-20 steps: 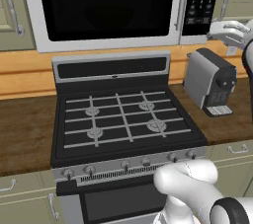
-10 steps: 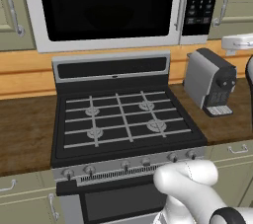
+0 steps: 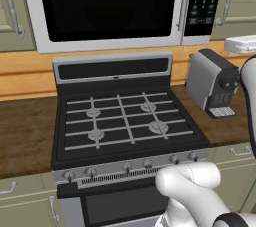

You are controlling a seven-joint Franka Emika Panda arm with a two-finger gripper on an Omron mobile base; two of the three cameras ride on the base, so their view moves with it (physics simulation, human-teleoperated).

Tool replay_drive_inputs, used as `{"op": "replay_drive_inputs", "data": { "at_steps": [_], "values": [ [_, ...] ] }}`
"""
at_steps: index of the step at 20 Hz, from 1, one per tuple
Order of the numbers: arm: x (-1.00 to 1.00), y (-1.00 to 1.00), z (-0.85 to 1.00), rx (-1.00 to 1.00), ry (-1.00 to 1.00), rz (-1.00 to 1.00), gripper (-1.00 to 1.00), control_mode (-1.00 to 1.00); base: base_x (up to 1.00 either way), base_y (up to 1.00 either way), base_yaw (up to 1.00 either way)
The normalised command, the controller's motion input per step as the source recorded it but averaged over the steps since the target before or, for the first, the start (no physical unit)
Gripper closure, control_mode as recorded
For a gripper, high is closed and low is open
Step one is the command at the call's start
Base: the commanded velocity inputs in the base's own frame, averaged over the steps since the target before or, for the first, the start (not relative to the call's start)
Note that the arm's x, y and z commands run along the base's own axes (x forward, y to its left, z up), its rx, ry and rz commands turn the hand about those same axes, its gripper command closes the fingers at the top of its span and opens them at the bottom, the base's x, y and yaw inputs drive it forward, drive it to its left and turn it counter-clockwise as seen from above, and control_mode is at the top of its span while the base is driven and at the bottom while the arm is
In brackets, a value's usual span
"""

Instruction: Open the microwave, place the bowl with waffle inside the microwave, then close the microwave door and turn it on.

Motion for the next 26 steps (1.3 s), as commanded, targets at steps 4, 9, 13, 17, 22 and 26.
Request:
{"op": "replay_drive_inputs", "data": {
  "at_steps": [4, 9, 13, 17, 22, 26],
  "values": [
    [0.11, -0.12, 0.03, 0.00, -0.03, 0.00, -1.00, -1.00, 0.00, 0.00, 0.00],
    [0.17, -0.02, 0.02, 0.00, 0.00, 0.00, -1.00, -1.00, 0.00, 0.00, 0.00],
    [0.36, -0.05, 0.00, 0.00, 0.00, 0.00, -1.00, -1.00, 0.00, 0.00, 0.00],
    [0.44, -0.12, 0.00, 0.00, 0.00, 0.00, -1.00, -1.00, 0.00, 0.00, 0.00],
    [0.47, -0.16, 0.00, 0.00, 0.00, 0.00, -1.00, -1.00, 0.00, 0.00, 0.00],
    [0.42, -0.13, 0.00, 0.00, 0.00, 0.00, -1.00, -1.00, 0.00, 0.00, 0.00]
  ]
}}
